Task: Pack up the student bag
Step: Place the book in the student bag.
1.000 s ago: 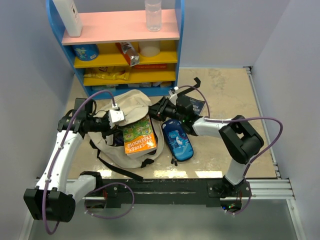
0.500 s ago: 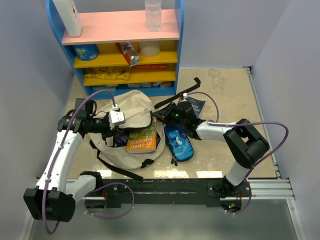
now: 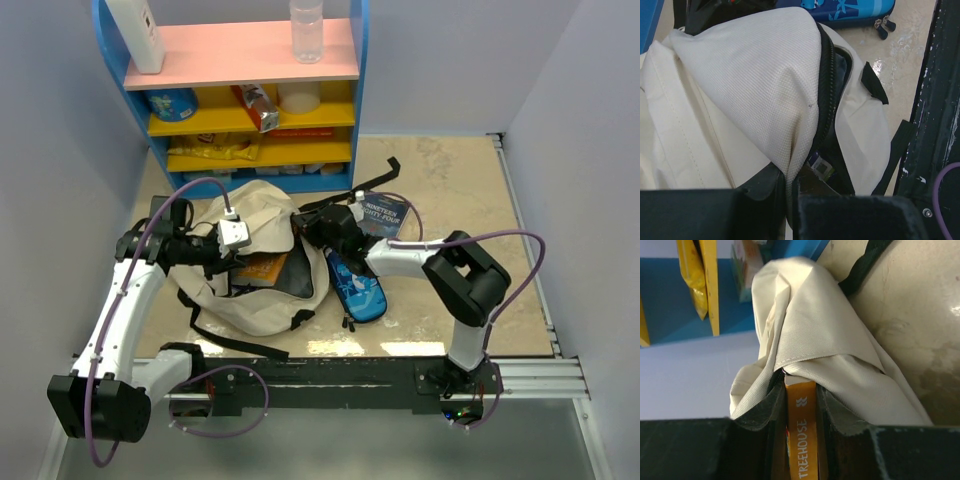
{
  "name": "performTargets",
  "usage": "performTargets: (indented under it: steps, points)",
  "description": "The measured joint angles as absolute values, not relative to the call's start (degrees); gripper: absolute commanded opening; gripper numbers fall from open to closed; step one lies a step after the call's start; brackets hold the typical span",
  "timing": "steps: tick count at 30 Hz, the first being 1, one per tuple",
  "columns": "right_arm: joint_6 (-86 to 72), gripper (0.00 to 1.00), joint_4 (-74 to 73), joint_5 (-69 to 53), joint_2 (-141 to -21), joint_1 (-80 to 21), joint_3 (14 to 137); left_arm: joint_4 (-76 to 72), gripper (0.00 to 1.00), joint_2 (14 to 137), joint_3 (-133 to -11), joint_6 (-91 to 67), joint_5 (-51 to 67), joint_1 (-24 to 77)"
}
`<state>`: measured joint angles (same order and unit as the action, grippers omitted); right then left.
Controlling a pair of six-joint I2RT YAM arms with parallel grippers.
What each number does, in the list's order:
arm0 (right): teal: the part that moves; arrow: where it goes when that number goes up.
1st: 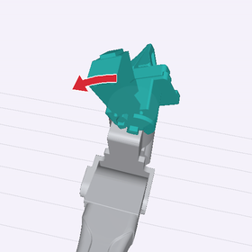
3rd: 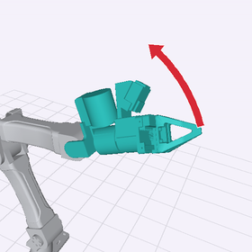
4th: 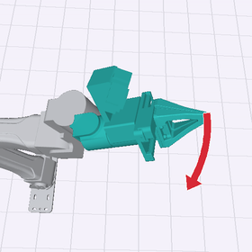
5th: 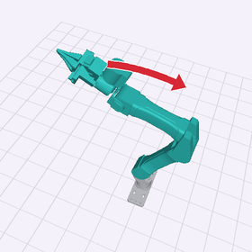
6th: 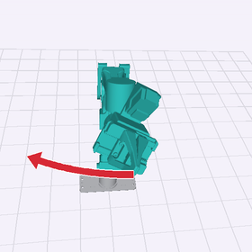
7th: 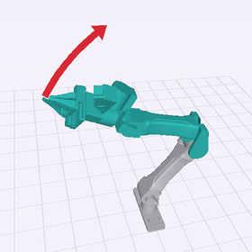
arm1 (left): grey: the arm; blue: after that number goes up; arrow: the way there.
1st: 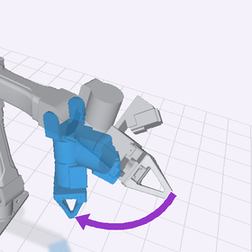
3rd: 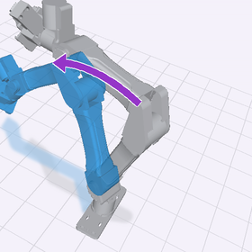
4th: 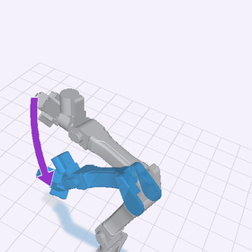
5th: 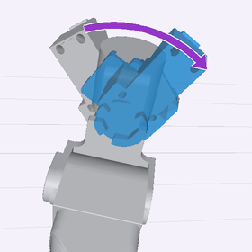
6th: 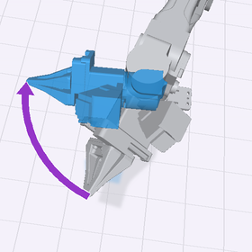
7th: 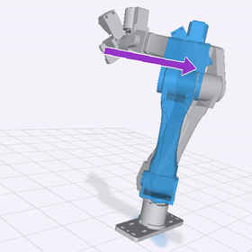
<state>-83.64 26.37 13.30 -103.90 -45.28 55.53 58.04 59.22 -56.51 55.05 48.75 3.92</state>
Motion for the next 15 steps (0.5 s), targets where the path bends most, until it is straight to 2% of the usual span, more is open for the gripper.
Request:
performTargets:
  steps: [10,11,15]
  points:
    - [-85.67,0.00,18.28,24.60,-106.67,-50.30,62.96,58.46,0.00,59.22,-56.53,55.07,49.12,3.92]
    - [-84.71,0.02,17.50,25.34,-106.69,-51.03,63.64,58.43,0.00,59.22,-56.53,55.07,49.12,3.92]
    - [-79.59,0.27,16.73,27.31,-107.55,-53.76,66.15,58.54,0.00,59.22,-56.53,55.07,49.15,3.92]
